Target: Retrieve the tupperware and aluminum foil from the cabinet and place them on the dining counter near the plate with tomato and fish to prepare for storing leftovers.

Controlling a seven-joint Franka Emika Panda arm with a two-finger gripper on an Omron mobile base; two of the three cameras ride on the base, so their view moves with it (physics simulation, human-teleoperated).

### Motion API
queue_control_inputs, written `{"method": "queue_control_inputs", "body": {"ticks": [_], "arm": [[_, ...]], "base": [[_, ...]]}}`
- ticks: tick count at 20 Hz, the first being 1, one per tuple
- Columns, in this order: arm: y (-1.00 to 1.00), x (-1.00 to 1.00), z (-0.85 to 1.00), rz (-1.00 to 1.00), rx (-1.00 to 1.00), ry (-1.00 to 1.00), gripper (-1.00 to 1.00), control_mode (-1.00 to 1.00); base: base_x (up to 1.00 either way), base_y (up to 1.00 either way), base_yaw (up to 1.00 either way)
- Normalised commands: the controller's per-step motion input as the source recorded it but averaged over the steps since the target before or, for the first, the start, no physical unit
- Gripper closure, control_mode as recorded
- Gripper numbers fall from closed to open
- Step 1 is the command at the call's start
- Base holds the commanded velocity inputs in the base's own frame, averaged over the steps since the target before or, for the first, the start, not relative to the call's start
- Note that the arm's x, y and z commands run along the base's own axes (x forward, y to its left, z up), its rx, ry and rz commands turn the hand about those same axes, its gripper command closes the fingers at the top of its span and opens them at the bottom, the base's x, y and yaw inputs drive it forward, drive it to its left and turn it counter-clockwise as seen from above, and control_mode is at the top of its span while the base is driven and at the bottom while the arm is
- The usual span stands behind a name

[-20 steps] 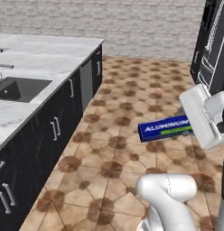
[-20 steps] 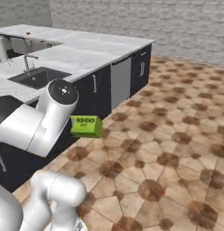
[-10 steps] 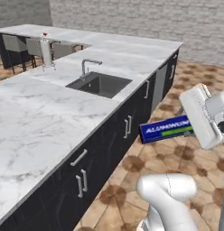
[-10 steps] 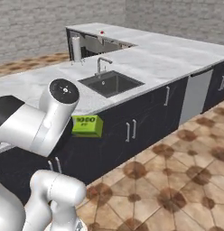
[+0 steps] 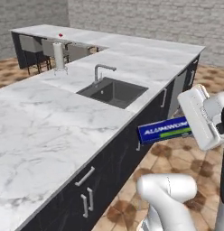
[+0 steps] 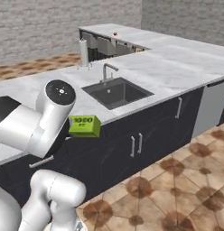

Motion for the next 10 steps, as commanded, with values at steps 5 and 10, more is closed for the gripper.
{"method": "queue_control_inputs", "body": {"ticks": [5, 10], "arm": [[0.00, 0.00, 0.00, 0.00, 0.00, 0.00, 1.00, 1.00], [0.00, 0.00, 0.00, 0.00, 0.00, 0.00, 1.00, 1.00]], "base": [[0.94, -1.00, 0.00], [1.00, -0.97, -0.13]]}}
